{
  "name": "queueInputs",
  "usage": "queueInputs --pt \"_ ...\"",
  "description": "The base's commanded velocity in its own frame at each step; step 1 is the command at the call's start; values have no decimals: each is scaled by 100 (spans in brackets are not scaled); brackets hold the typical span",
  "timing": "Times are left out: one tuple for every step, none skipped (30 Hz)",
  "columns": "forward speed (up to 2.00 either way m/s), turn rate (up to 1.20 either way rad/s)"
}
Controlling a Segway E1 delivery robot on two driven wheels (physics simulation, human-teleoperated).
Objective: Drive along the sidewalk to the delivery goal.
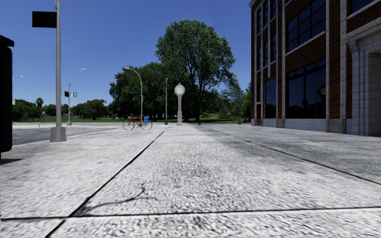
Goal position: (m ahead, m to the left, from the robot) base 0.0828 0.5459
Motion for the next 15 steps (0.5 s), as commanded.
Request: queueInputs --pt "173 0" --pt "159 0" --pt "159 0" --pt "137 0" --pt "115 0" --pt "72 0" --pt "44 0" --pt "3 0" --pt "0 0" --pt "0 0" --pt "0 0" --pt "0 0" --pt "0 0" --pt "0 0" --pt "0 0"
